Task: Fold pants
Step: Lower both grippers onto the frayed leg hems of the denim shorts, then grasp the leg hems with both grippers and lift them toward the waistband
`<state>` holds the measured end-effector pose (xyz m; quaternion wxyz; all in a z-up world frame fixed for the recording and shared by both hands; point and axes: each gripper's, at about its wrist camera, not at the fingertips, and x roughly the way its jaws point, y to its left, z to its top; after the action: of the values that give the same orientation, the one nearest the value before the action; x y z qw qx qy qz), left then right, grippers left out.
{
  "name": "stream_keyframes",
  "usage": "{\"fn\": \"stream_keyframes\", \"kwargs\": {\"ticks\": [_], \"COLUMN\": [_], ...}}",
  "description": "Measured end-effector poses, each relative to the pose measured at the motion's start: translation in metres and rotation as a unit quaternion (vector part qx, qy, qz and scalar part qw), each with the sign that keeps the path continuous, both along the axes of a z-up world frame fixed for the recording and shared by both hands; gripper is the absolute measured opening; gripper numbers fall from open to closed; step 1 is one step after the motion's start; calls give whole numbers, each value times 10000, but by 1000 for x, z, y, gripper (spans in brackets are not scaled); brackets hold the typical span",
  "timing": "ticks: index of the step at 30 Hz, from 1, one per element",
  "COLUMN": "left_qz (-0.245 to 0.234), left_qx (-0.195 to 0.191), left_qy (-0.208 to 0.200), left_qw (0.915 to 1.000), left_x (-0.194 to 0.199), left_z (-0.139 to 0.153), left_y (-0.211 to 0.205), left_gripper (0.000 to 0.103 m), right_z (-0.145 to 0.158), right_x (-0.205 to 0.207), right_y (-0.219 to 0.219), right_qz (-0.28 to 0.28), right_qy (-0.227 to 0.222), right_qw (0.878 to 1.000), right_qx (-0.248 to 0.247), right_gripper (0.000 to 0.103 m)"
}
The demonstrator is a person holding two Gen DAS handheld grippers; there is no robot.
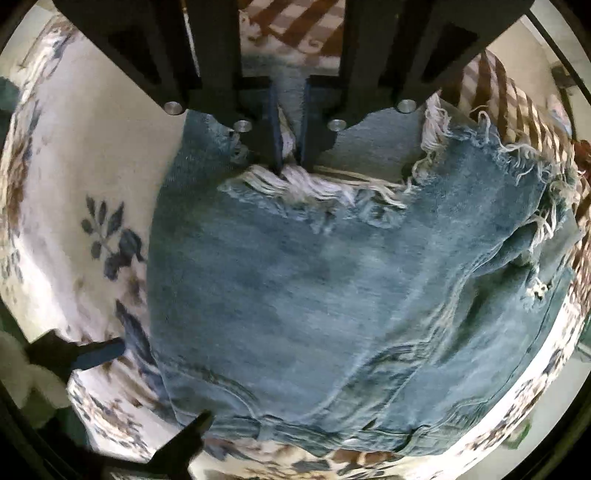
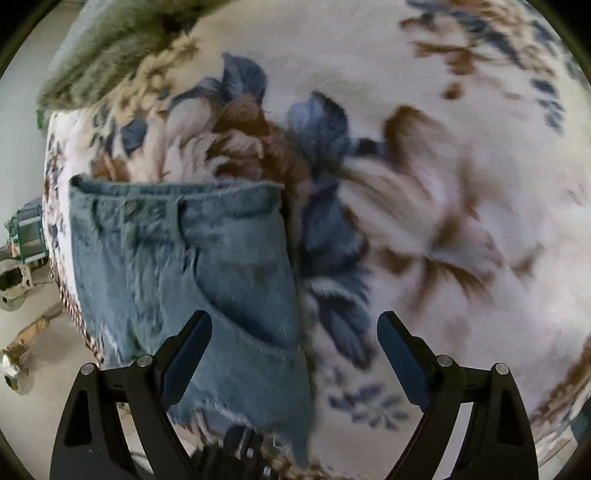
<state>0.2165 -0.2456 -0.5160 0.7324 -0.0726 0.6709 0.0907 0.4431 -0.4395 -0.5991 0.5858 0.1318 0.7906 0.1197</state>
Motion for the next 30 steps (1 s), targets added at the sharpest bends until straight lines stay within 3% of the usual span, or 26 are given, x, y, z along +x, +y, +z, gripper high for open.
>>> {"fn": "stream_keyframes", "kwargs": {"ticks": [1,3,5,8,12,13,14,17,20,21,22,25,27,30], "left_qz": [18,35,124,266,503,496,374,166,38,15,-2,-81,-124,-301], "left_qx": [-12,2,-31,-60,-206,-405,-645,-799,-673,-649,-708,-685,-658,-595], "left_qy": [-20,-71,-160,-316,-502,-584,-594,-560,-524,-473,-425,-388,-316,-139], "left_qw": [10000,10000,9998,9991,9973,9962,9954,9951,9963,9968,9966,9969,9973,9977], "left_x": [-1,0,-4,-11,-16,-17,-18,-26,-29,-24,-20,-21,-22,-25], "left_z": [9,27,47,78,124,135,142,148,134,117,104,90,72,60], "left_y": [5,15,31,62,102,111,116,112,76,66,66,40,14,-10], "left_gripper": [4,2,2,1,1,1,2,3,13,15,15,18,21,39], "right_z": [-2,-1,11,33,75,84,91,89,86,90,94,104,95,93], "right_x": [1,2,-1,-3,-11,-12,-13,-8,-5,-7,-8,-17,-17,-27], "right_y": [2,5,6,8,21,25,31,38,26,21,19,-2,-16,-38], "right_qz": [-32,-121,-283,-424,-494,-449,-334,-12,338,385,386,379,400,391], "right_qy": [-21,-120,-351,-563,-763,-776,-746,-383,-383,-449,-493,-558,-571,-516], "right_qw": [10000,9998,9990,9975,9959,9960,9966,9985,9974,9968,9965,9962,9947,9936], "right_qx": [33,36,-1,-2,19,-17,-118,-379,-509,-539,-549,-553,-756,-931], "right_gripper": [58,26,11,5,4,4,4,6,26,41,50,58,61,66]}}
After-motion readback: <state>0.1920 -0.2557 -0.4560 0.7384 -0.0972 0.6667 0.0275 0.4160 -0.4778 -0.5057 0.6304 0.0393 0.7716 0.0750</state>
